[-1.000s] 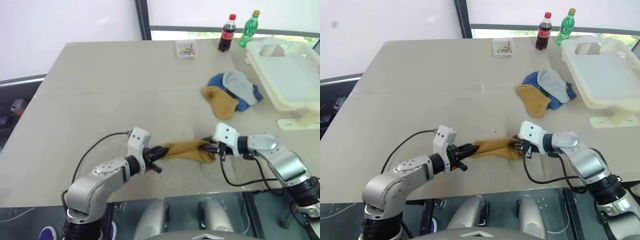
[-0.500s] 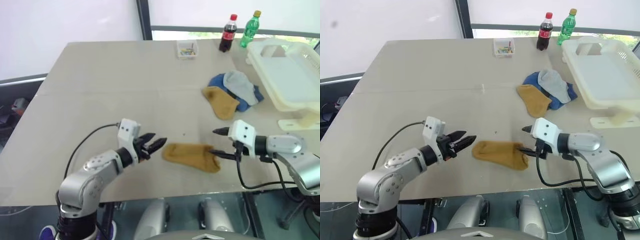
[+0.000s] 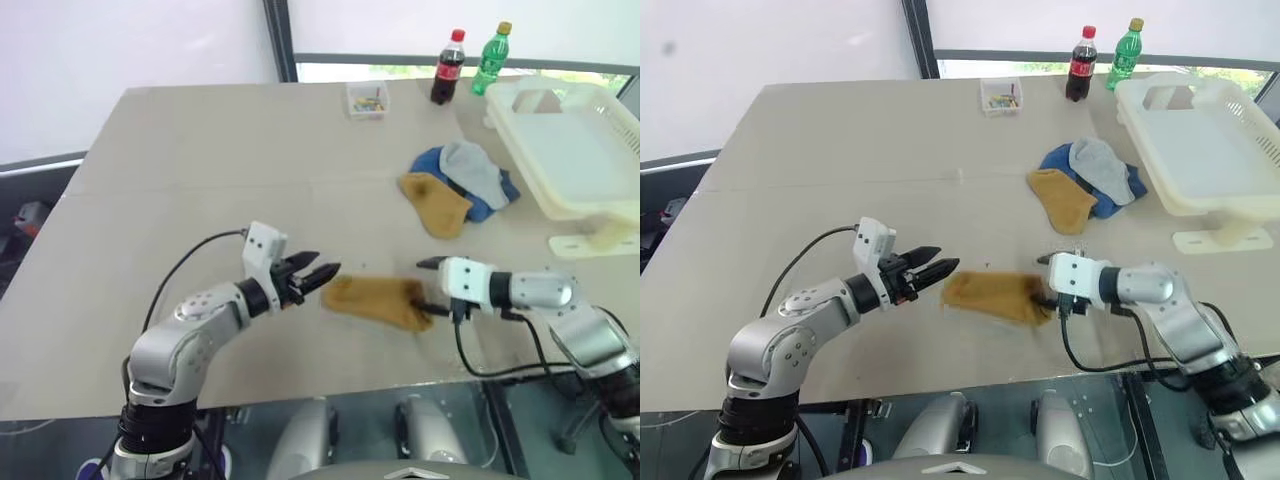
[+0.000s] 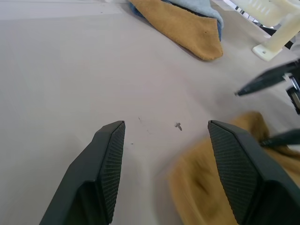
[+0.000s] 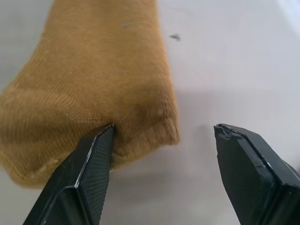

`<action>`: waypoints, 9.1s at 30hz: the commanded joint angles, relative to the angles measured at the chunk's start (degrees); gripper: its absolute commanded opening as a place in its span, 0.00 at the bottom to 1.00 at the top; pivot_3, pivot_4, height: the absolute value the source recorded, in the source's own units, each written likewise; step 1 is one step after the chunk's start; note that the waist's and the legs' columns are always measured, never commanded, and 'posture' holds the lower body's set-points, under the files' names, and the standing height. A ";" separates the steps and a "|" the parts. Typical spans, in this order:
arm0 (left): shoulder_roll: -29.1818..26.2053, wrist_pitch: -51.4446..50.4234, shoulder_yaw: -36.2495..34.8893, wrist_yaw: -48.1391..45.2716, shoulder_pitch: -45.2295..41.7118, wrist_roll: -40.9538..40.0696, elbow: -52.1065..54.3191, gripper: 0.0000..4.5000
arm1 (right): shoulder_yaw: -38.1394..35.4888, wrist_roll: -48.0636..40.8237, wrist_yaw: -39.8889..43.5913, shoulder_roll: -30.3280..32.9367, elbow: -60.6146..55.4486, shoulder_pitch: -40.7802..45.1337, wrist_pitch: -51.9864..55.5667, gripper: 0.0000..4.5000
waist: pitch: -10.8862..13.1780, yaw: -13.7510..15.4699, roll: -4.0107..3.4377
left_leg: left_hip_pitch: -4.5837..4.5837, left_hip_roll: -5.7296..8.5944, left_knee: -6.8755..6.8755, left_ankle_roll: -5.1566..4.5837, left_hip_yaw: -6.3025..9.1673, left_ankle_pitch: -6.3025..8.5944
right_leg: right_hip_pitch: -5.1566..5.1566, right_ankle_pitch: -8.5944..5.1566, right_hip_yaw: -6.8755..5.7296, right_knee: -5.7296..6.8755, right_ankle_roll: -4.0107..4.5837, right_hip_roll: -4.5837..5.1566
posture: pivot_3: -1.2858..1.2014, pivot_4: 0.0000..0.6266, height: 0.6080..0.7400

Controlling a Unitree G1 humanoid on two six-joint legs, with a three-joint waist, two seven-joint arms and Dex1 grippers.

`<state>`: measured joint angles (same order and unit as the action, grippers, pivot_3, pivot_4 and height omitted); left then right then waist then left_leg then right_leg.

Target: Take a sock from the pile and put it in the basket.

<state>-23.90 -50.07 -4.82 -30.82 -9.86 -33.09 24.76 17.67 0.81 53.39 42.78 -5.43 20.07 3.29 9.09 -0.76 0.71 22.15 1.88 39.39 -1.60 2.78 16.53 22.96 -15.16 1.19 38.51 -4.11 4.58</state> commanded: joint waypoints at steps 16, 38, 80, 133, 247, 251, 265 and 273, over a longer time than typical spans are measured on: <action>-1.91 8.90 8.09 -1.36 -5.12 8.92 -9.65 0.69 | -9.62 -7.69 3.68 2.36 -7.97 -2.78 0.60 0.99 | 0.03 0.55 -0.05 | 0.03 -0.01 -0.24 0.01 0.40 0.01 | -0.33 0.00 -0.29 -0.57 0.01 0.04 | 0.52 0.24 1.00; -6.36 9.35 12.66 -3.95 2.73 14.72 -4.63 0.69 | -2.38 6.24 0.02 4.73 -2.95 -6.83 -6.80 0.99 | -0.15 0.59 -0.09 | -0.49 -0.04 -0.26 -0.16 0.43 0.11 | -0.89 0.00 -0.31 -0.65 0.00 0.04 | 0.52 0.24 1.00; 0.55 11.22 5.67 -8.97 -3.26 4.16 -4.52 0.69 | -13.19 -11.12 -1.94 1.18 -10.85 -7.21 5.75 0.99 | -0.07 1.43 -0.17 | -0.07 -0.02 -0.31 0.00 0.63 0.02 | -0.59 0.00 -0.33 -0.78 0.01 0.09 | 0.52 0.24 1.00; -1.21 22.39 1.16 -5.04 -5.21 7.23 -9.61 1.00 | -8.83 -11.46 -26.19 -38.44 10.87 21.38 36.34 0.37 | -0.04 -0.41 -0.26 | 0.77 0.12 -0.30 0.07 0.41 -0.04 | 0.59 0.01 -0.25 -0.38 0.01 -0.01 | 0.52 0.24 1.00; -0.33 -12.35 -1.59 -4.71 -7.65 -10.63 -0.96 0.01 | -30.06 -38.77 -12.94 -6.87 -31.12 -6.17 64.51 0.00 | -0.04 -0.46 -0.24 | 0.72 0.26 -0.18 0.12 0.62 -0.07 | 0.63 0.00 -0.02 -0.07 0.00 0.05 | 0.52 0.24 1.00; -2.02 -9.23 3.10 -4.67 -5.53 -7.31 0.16 0.01 | -29.12 -37.73 -16.06 -6.37 -31.57 -9.12 63.34 0.00 | -0.05 0.08 -0.24 | 0.57 0.27 -0.15 -0.06 0.57 0.02 | 0.56 0.01 -0.01 0.05 0.00 0.03 | 0.52 0.24 1.00; 1.36 -3.38 3.88 0.11 -2.15 -6.87 3.53 0.01 | -25.56 -34.28 -19.59 -4.71 -30.84 -11.21 56.54 0.00 | -0.04 0.19 -0.23 | 0.63 0.28 -0.15 0.12 0.58 -0.08 | 0.56 0.00 -0.03 -0.01 0.01 0.03 | 0.52 0.24 1.00; 0.81 -3.18 4.38 0.78 -0.87 -7.24 3.84 0.01 | -25.53 -34.70 -19.72 -3.79 -30.71 -10.42 55.92 0.00 | -0.04 0.17 -0.23 | 0.63 0.28 -0.16 0.11 0.58 -0.08 | 0.57 0.00 -0.03 -0.01 0.01 0.02 | 0.52 0.24 1.00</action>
<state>-22.68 -53.76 0.09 -30.31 -10.88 -39.82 26.50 -7.02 -33.79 33.86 38.04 -34.98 8.86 60.43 9.05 -0.59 0.48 22.77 2.16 39.23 -1.49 3.36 16.46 23.52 -15.16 1.15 38.50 -4.10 4.60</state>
